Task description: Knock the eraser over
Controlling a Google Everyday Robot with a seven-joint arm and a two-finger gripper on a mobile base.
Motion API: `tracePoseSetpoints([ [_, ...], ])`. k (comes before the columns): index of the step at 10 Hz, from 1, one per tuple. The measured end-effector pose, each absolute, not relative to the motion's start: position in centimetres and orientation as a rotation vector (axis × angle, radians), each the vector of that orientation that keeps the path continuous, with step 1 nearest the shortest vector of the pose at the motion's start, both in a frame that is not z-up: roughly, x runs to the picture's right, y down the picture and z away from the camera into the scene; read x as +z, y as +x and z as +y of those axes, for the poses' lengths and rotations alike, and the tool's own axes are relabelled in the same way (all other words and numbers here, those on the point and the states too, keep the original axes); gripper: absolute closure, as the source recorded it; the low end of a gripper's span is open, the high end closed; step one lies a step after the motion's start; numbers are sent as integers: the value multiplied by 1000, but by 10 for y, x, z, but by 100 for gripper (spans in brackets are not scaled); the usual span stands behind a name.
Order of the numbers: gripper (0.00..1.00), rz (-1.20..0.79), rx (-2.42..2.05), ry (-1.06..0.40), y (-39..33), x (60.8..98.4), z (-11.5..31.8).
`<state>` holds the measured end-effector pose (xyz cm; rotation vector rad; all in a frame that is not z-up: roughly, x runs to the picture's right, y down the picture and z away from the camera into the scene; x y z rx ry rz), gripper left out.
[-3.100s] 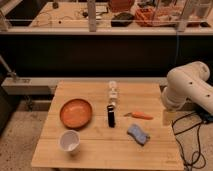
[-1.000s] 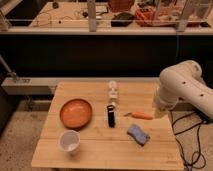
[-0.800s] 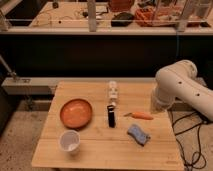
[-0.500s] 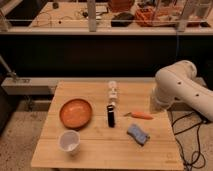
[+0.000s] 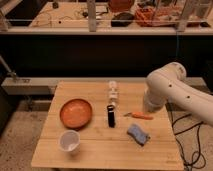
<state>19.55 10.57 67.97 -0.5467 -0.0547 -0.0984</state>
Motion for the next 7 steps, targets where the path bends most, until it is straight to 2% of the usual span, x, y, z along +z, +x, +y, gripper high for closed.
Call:
tracePoseSetpoints([
  [7,99,-91,-118,-542,164,692,129],
])
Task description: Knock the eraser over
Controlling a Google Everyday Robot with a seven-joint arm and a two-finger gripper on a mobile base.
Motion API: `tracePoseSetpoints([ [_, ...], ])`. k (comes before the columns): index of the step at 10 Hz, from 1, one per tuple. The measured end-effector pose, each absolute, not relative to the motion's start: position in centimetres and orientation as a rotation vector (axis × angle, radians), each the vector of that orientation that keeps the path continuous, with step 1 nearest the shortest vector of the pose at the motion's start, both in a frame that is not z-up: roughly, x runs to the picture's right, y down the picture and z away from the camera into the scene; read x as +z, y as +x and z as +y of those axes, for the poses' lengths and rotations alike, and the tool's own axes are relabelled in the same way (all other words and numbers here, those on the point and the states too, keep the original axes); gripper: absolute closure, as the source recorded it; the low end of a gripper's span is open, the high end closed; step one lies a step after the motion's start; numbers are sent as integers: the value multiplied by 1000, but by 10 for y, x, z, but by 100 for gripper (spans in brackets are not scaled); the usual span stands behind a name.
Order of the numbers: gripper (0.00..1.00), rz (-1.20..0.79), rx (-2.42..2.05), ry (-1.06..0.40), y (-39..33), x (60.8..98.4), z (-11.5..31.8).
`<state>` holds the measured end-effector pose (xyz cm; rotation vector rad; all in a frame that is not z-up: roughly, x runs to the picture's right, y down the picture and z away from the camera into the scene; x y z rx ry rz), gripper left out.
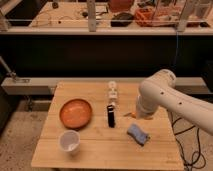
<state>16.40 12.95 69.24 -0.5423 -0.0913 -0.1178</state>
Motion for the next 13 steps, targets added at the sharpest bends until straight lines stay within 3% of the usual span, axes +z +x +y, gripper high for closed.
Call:
tracePoseSetpoints([
  [13,99,-177,-211,-505,101,706,157],
])
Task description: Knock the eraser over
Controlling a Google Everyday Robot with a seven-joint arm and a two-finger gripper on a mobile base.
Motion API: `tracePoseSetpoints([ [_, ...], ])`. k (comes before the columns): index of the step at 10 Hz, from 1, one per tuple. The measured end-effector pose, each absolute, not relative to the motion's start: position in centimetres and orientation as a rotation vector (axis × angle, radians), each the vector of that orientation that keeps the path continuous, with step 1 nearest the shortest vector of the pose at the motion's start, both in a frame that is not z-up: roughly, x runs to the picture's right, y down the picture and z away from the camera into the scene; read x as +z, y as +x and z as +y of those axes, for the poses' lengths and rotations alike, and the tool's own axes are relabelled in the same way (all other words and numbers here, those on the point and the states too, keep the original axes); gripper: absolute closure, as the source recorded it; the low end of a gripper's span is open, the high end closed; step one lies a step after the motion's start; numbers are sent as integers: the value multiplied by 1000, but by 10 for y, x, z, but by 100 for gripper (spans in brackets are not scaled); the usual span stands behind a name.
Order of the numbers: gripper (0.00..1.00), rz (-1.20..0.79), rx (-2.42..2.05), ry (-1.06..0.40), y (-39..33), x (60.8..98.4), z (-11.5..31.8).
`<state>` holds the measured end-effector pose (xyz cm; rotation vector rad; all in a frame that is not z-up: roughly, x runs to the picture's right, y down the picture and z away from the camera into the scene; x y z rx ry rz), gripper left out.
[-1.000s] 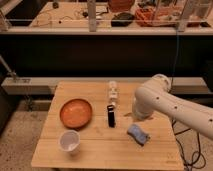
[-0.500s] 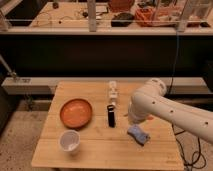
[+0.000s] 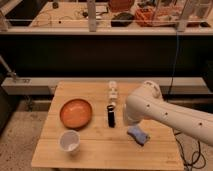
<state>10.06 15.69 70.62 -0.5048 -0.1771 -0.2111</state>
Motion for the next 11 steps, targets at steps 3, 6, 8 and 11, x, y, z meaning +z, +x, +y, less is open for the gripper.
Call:
tracePoseSetpoints([
  [3,99,-193,-229,-493,91,711,160],
  [6,99,-214,-261,-481,74,715,158],
  [8,99,-231,-268,-471,69,718,157],
  [11,99,-255,-280,-450,60,724,156],
])
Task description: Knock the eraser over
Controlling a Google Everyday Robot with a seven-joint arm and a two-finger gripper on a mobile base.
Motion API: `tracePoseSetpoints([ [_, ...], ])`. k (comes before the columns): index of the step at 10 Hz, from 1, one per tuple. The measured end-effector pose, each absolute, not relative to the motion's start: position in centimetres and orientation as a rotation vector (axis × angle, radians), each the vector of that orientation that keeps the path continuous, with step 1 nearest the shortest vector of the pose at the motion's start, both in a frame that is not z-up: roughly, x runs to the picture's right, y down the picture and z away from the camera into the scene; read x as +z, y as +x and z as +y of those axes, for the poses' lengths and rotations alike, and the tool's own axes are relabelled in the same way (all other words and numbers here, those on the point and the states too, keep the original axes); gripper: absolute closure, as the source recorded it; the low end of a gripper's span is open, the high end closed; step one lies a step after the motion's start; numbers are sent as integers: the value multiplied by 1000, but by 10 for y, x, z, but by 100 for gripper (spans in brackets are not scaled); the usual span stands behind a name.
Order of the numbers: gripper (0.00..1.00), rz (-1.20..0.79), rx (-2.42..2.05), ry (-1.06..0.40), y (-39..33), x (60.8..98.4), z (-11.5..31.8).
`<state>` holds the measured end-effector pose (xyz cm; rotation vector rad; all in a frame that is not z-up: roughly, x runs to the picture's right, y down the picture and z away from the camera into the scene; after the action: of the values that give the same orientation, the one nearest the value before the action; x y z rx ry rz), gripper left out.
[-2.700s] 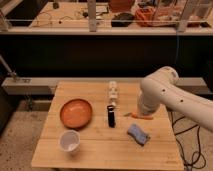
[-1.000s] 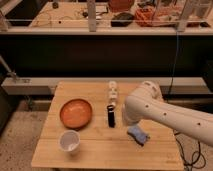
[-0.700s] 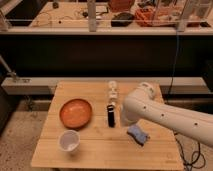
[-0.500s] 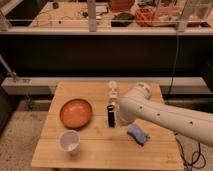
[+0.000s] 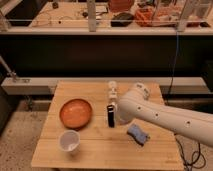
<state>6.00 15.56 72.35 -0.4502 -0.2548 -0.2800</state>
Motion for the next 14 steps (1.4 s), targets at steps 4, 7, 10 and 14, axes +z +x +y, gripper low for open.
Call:
tracePoseSetpoints([
  [4,99,-280,-291,-417,48,729,153],
  [7,99,-290,-288,-398,44,733,152],
  [10,99,-301,-288,-378,41,738,151],
  [14,99,-311,-289,-354,36,745,148],
])
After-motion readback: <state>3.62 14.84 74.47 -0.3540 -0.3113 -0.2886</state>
